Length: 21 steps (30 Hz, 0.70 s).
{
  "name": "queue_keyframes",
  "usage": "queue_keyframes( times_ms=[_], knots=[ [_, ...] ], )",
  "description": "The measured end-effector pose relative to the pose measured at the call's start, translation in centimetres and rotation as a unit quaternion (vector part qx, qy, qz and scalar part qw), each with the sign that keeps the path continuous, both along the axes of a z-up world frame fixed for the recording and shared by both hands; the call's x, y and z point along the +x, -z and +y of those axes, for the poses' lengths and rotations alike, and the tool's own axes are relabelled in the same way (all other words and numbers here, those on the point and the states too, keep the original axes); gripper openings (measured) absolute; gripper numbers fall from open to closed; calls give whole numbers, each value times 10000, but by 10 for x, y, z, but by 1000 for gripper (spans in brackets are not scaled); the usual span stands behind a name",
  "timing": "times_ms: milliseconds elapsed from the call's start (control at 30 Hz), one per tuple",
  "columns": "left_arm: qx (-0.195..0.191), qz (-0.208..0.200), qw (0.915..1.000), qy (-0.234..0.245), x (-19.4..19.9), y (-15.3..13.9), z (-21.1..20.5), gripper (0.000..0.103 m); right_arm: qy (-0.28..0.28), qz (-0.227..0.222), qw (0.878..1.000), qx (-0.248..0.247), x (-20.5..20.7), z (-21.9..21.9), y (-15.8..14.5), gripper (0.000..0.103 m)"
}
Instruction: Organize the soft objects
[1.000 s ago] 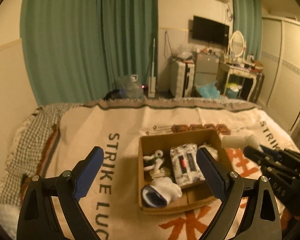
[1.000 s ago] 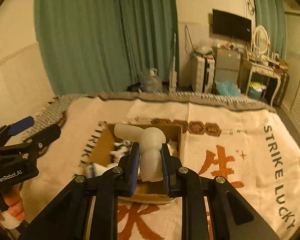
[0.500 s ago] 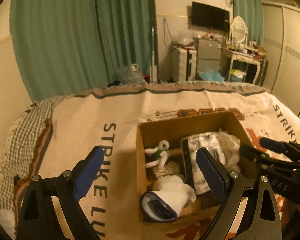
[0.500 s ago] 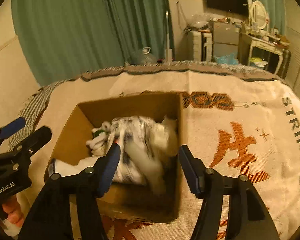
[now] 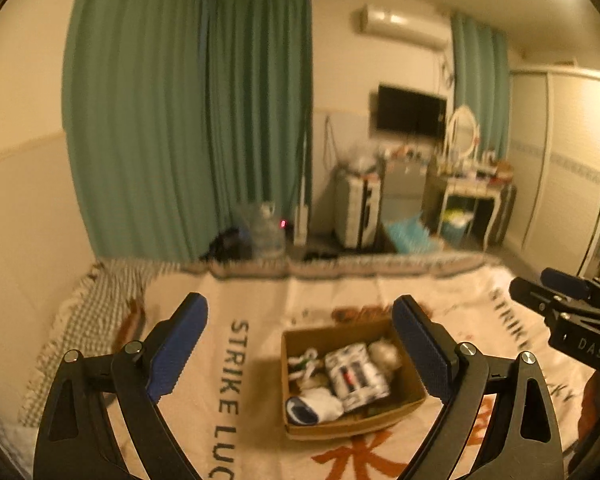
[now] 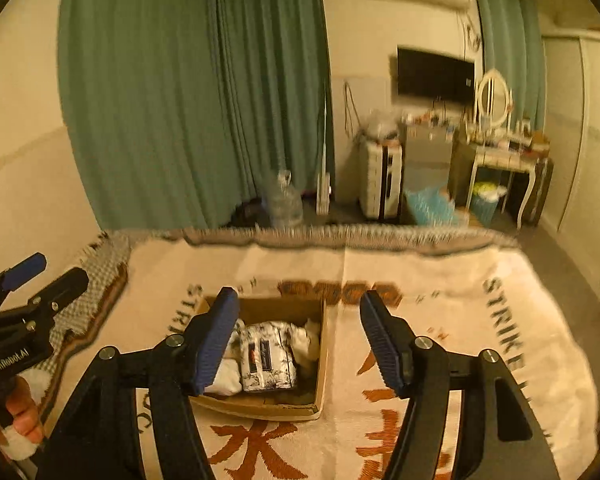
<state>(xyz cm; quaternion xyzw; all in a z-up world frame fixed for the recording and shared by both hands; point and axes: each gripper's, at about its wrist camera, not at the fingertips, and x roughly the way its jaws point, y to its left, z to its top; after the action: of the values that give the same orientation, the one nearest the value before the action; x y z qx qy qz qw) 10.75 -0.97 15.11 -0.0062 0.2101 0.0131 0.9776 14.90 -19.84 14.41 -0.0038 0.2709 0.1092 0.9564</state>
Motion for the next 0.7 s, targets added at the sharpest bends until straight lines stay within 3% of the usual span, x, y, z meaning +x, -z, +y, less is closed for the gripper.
queue_keyframes(
  times_ms=[167,333,467,700],
  knots=[
    [63,-450,9989,65,-48,-37,-3,95,-137,-485,9987,18,-54,-3,-54,75],
    [68,-569,9983,45,-74,-38,-3,99,-242,-808,9964,67,-95,0,-75,93],
    [59,-477,9988,-33,-74,-15,-1,99,-274,-885,9956,133,-105,4,-62,99],
    [23,-202,9991,-376,-60,43,5,99,-392,-523,9976,236,-92,6,5,101]
  ],
)
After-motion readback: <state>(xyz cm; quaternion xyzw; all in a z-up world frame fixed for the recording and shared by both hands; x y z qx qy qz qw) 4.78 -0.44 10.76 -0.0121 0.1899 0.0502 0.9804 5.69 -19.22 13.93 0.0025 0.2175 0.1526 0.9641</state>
